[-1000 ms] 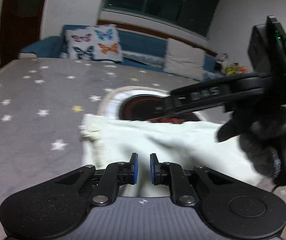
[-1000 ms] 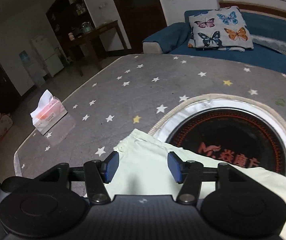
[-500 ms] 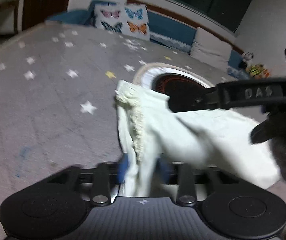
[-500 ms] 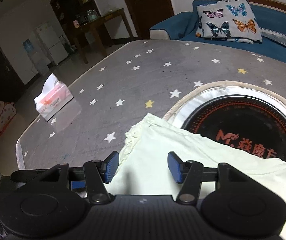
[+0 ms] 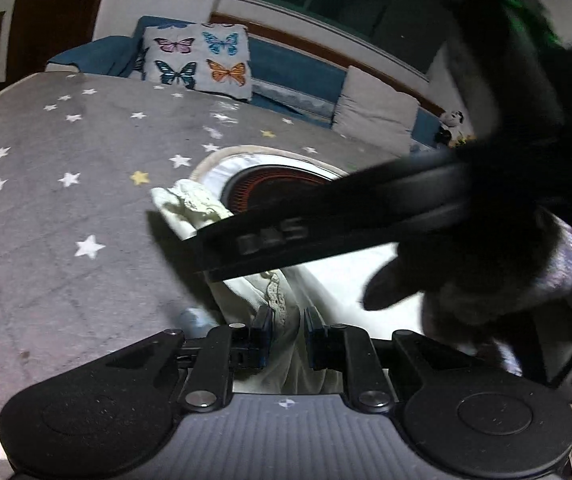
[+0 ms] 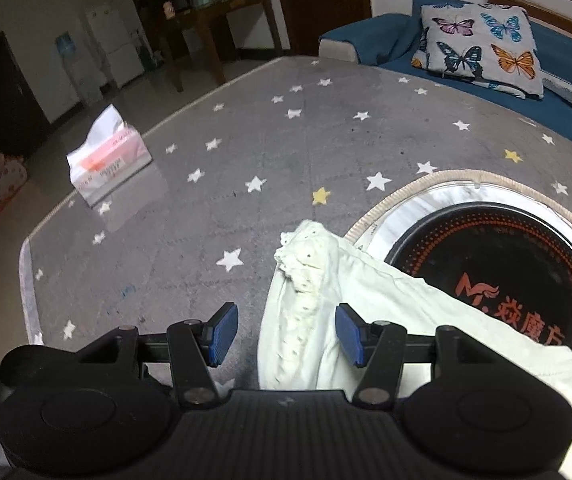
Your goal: Fold clothes
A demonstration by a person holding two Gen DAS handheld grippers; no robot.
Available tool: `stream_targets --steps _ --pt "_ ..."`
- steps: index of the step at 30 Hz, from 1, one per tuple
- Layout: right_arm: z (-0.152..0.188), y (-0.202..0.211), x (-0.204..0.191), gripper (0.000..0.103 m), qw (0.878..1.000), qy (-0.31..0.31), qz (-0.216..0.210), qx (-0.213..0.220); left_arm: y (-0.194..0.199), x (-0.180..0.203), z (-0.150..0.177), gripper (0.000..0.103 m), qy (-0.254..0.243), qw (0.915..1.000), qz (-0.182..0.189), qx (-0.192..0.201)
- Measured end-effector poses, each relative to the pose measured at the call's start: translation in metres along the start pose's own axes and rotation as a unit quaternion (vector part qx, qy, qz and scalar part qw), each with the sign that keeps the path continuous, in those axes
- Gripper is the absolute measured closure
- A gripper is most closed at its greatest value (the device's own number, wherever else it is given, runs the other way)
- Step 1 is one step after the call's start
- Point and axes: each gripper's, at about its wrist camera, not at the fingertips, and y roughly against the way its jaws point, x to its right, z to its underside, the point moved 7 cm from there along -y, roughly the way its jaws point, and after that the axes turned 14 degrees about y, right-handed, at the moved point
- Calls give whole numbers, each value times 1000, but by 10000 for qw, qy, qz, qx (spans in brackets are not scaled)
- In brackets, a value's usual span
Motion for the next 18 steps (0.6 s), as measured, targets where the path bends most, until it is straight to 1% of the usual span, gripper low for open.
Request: stream_targets --steps 4,7,8,9,12,15,17,18 --pt "2 -8 1 48 9994 211 180 -214 -3 7 3 86 -31 10000 40 -33" --pt "8 -12 5 50 9987 253 320 -301 -6 12 5 86 -78 9999 92 -61" --pt "10 -13 6 51 9986 241 340 -311 -7 14 6 86 -109 9999 94 -67" --pt "13 -13 7 53 9986 221 358 -317 -8 16 7 86 -146 9998 94 -71" --pt "17 -10 7 53 9988 269 293 -279 -11 20 10 85 -252 9996 94 -62" --pt "18 -7 4 49 9987 378 170 -285 -12 23 13 85 -317 9995 69 -63" --pt "20 -8 2 49 9982 476 142 -343 -13 24 15 84 -334 9994 54 -75" --pt "21 -9 2 52 9979 506 174 -360 -12 24 16 84 -356 9993 52 -72"
